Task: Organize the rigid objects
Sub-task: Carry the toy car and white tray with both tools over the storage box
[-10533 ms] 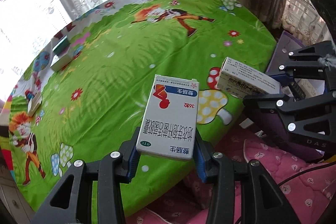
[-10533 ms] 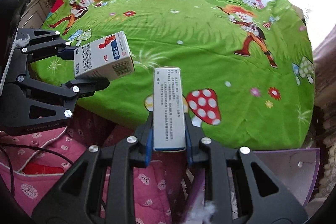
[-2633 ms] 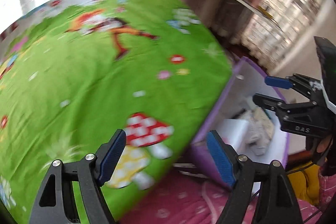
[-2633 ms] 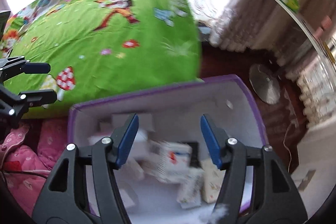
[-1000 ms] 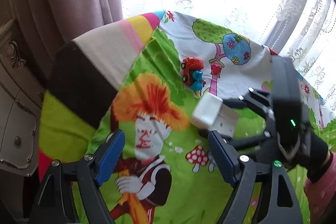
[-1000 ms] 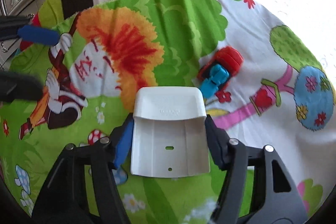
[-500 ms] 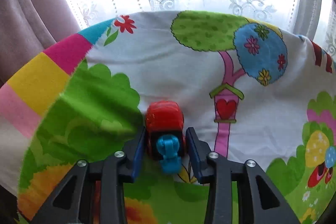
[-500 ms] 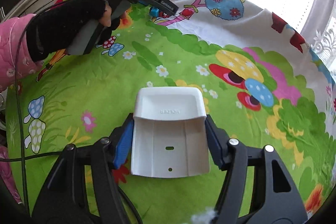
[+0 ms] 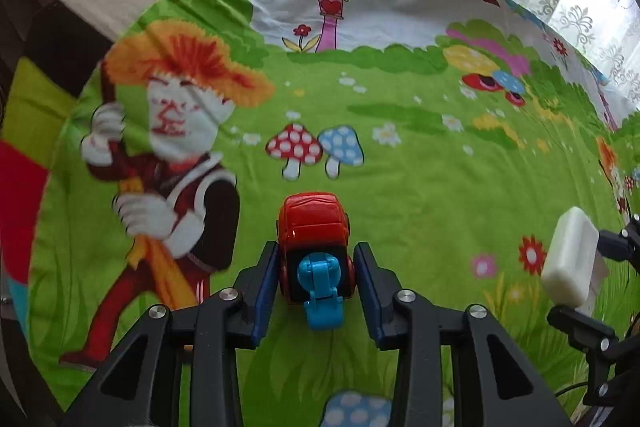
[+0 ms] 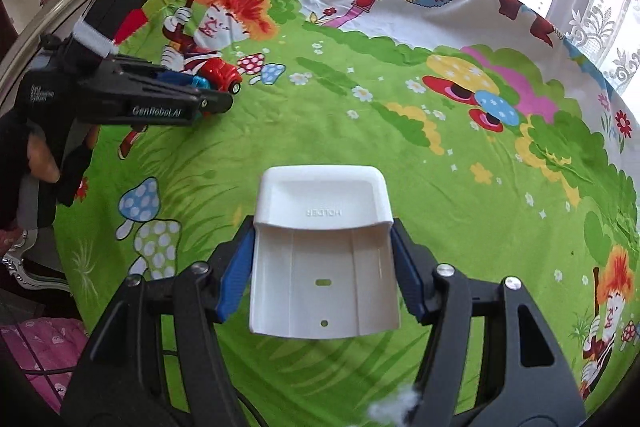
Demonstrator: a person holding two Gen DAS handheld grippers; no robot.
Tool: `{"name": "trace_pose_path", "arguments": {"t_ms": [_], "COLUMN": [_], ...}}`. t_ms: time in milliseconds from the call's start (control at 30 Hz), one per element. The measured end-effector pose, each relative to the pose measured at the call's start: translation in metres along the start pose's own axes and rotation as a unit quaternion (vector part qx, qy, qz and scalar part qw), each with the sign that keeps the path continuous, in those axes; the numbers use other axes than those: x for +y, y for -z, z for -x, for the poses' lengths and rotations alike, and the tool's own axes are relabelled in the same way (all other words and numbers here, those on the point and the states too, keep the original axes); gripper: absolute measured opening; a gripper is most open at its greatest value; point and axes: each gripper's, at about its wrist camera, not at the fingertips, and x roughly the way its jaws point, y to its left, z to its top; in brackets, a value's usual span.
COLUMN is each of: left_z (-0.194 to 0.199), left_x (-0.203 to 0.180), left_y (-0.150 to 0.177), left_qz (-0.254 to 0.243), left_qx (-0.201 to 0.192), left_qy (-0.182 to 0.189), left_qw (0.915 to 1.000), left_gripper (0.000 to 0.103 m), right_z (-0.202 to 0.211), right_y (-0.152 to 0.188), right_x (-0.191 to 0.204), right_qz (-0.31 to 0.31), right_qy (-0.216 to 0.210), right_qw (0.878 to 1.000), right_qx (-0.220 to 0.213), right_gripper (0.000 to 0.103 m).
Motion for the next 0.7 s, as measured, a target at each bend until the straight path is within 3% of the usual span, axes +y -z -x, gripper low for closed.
{"name": "trace_pose_path", "arguments": {"t_ms": [200, 433, 700], "left_z": [0.037, 0.073, 0.107], "left_x": [-0.011, -0.049, -0.131], "left_y": [0.053, 0.099, 0.149], "left_qz": [-0.029, -0.085, -0.196], "left_qx": [0.003, -0.011, -0.026], "left_qy": [0.014, 0.038, 0.082], "left_qw": [0.9995, 0.9956, 0.9768], "left_gripper": [0.039, 0.039, 0.039], "right_z": [0.025, 0.063, 0.128], "right_y": [0.035, 0.085, 0.161], "right_x": [0.034, 0.054, 0.047], "right_qz": [-0.005, -0.023, -0.076], "right_qy": [-0.001, 0.024, 0.080], "right_qw": [1.000, 0.999, 0.994], "right_qx": [0.005, 0.006, 0.002], "right_gripper": [0.067, 0.067, 0.067]}}
